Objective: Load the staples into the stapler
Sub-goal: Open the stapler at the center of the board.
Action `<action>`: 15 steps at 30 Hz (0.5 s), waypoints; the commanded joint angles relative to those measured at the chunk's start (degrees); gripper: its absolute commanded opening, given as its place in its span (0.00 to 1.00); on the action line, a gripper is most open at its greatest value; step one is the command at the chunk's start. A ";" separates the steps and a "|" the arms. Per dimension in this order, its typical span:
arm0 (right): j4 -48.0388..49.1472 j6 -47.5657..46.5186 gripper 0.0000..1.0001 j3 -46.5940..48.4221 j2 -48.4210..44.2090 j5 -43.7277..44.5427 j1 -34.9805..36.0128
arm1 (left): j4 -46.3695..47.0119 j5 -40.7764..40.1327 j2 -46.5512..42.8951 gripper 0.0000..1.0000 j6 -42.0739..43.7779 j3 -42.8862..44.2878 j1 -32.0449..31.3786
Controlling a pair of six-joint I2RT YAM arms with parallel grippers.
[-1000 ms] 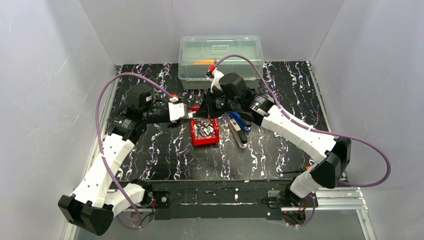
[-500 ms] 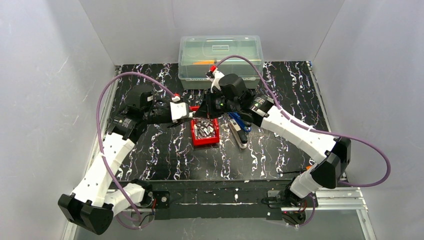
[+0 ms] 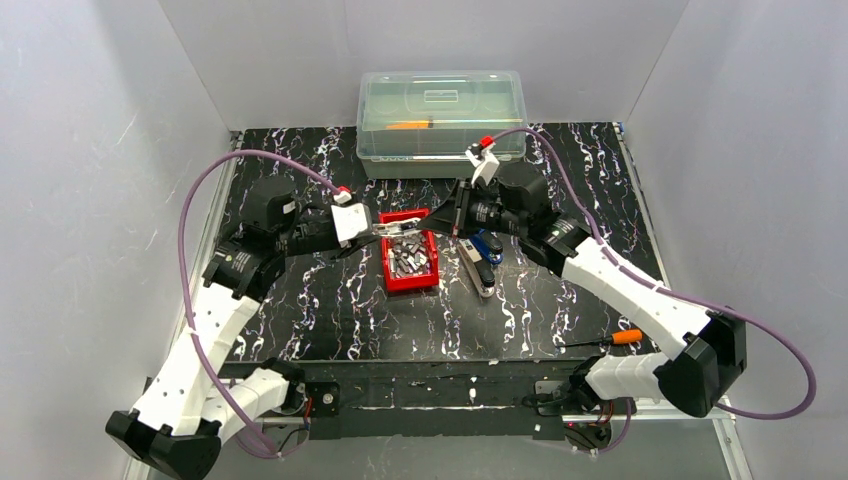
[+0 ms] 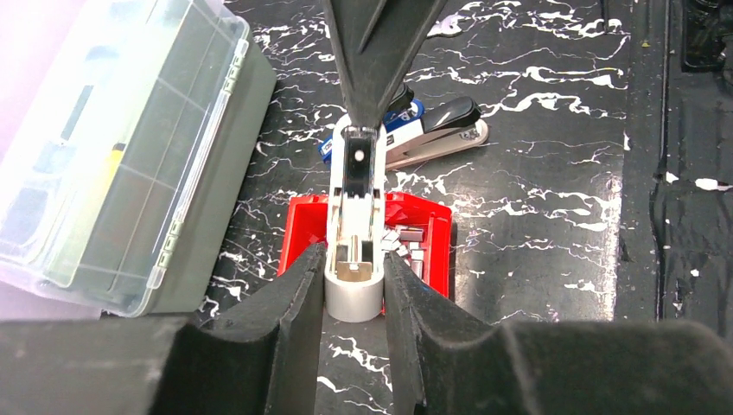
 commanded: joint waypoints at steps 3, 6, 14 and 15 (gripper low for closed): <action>15.62 4.92 0.01 -6.42 -3.72 -8.72 -4.30 | -0.86 -4.64 -3.25 0.00 -2.43 -1.03 0.60; 20.18 6.79 0.01 -8.19 -4.39 -12.46 -5.40 | -0.52 -5.53 -3.33 0.00 -2.82 -1.75 0.55; 35.51 15.35 0.01 -13.87 -5.48 -19.66 -8.30 | -0.04 -8.24 -3.31 0.00 -3.47 -3.06 0.60; 37.61 16.85 0.01 -14.43 -5.34 -20.36 -8.61 | 0.34 -8.41 -3.49 0.00 -3.89 -3.37 0.60</action>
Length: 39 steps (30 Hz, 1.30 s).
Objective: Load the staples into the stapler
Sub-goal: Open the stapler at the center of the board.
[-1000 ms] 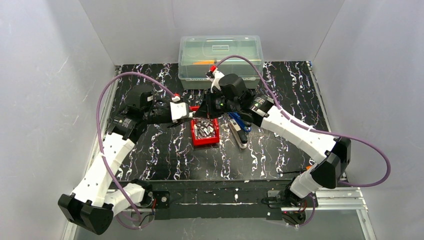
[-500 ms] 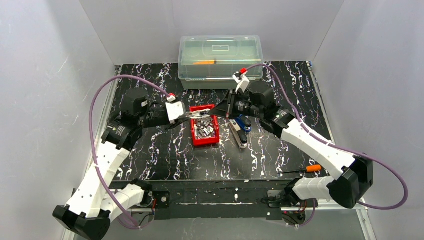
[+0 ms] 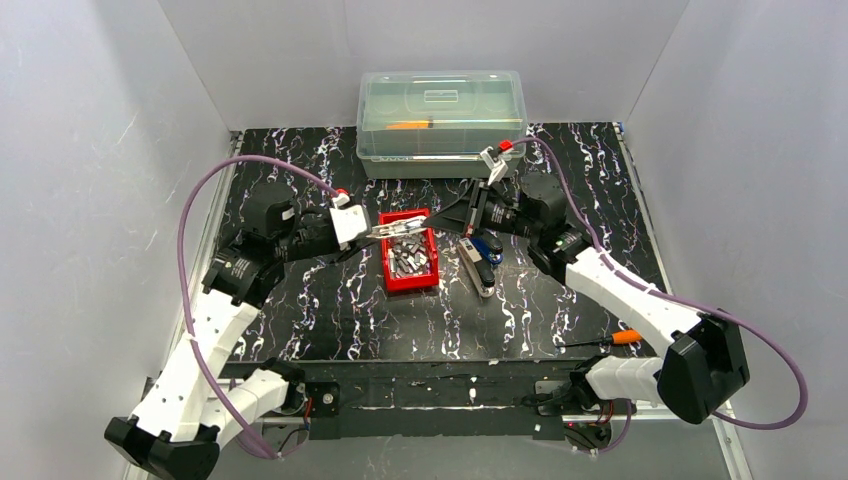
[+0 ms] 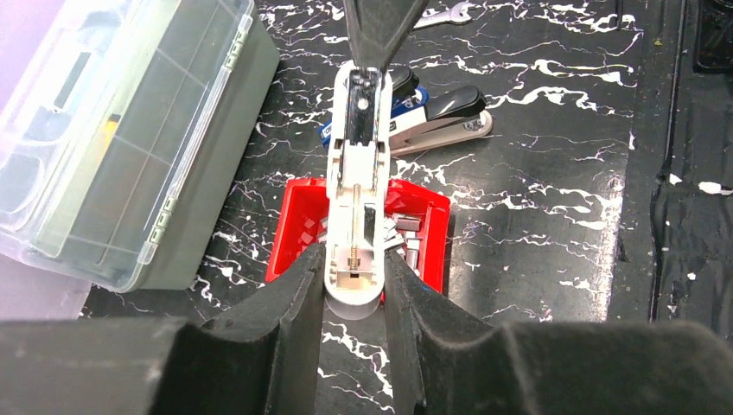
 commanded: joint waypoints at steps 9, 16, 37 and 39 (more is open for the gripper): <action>28.77 15.52 0.01 -3.61 -0.16 -9.71 -2.63 | 6.77 -3.12 -3.01 0.04 -8.66 -3.71 0.60; 24.98 12.65 0.01 -2.61 -0.60 -10.62 -2.63 | 14.75 -0.67 -4.21 0.14 -16.40 -4.72 0.60; 6.85 -7.02 0.01 -2.98 2.69 -11.42 -2.63 | 15.79 13.04 -10.67 0.00 8.49 -4.77 0.60; 6.71 -7.34 0.02 -3.12 2.66 -11.48 -2.63 | 12.64 14.62 -11.01 0.00 13.75 -4.57 0.60</action>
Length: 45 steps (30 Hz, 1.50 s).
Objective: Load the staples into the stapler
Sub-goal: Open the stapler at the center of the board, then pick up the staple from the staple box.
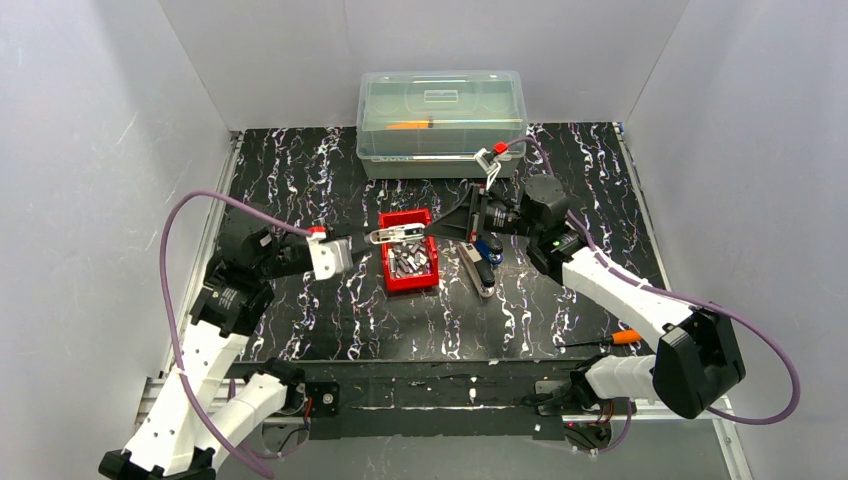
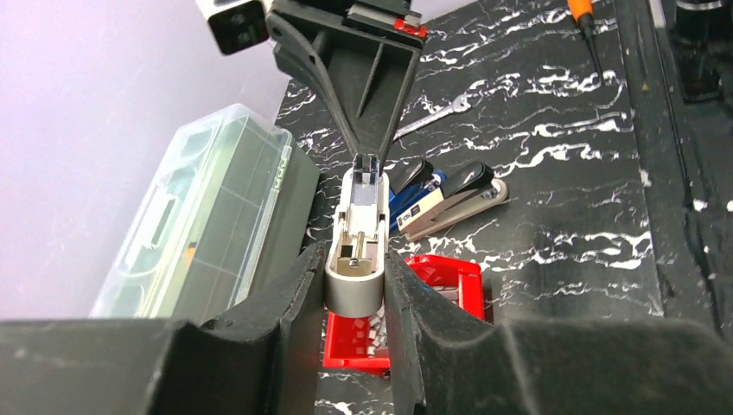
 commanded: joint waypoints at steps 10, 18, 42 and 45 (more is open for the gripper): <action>-13.16 -11.32 0.40 1.84 0.53 -1.73 -0.42 | -8.16 6.71 -1.96 0.00 23.76 1.50 0.29; -21.13 -17.68 0.64 3.48 -1.55 -0.31 -0.40 | -20.17 7.40 -0.98 0.00 33.05 2.91 0.29; -49.66 -35.66 0.54 35.63 25.30 34.08 9.78 | -12.68 -13.99 -12.42 0.00 7.47 -14.00 0.38; -50.51 -36.70 0.50 38.64 30.18 36.50 11.95 | -15.68 -14.52 -12.24 0.00 8.84 -13.39 0.39</action>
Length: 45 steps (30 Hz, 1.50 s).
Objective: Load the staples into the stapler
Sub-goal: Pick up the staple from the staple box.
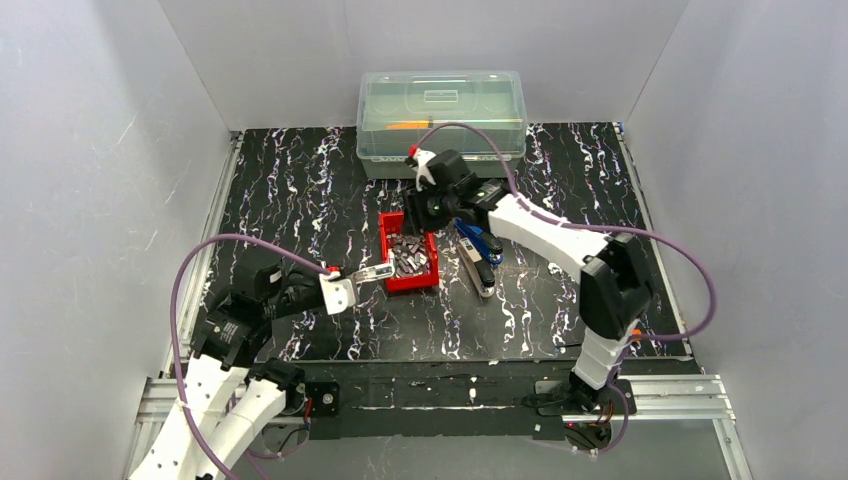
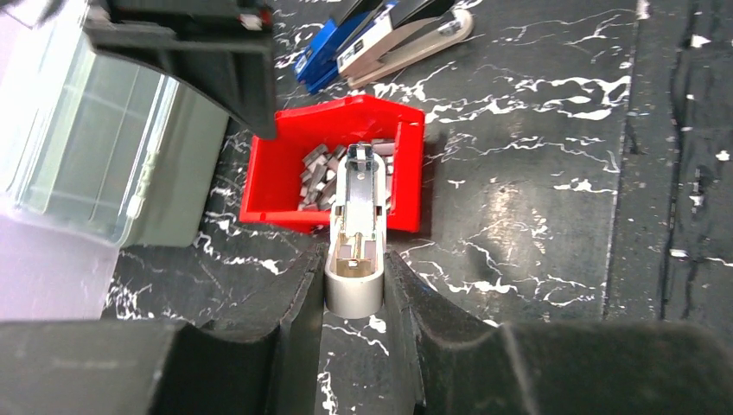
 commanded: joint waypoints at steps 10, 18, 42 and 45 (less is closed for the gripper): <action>-1.23 -7.29 0.43 7.16 12.77 8.83 6.04 | -5.36 -0.71 -0.36 0.00 -1.24 1.31 0.35; 1.37 -9.73 0.37 7.33 15.82 15.40 6.61 | -6.54 1.37 0.22 0.00 0.77 0.40 0.36; 0.21 -13.82 0.44 9.83 23.04 20.89 8.35 | -5.36 3.77 2.46 0.00 1.18 1.25 0.35; 0.14 -13.67 0.44 9.02 22.60 21.19 8.42 | -5.37 3.86 2.63 0.00 1.69 1.28 0.36</action>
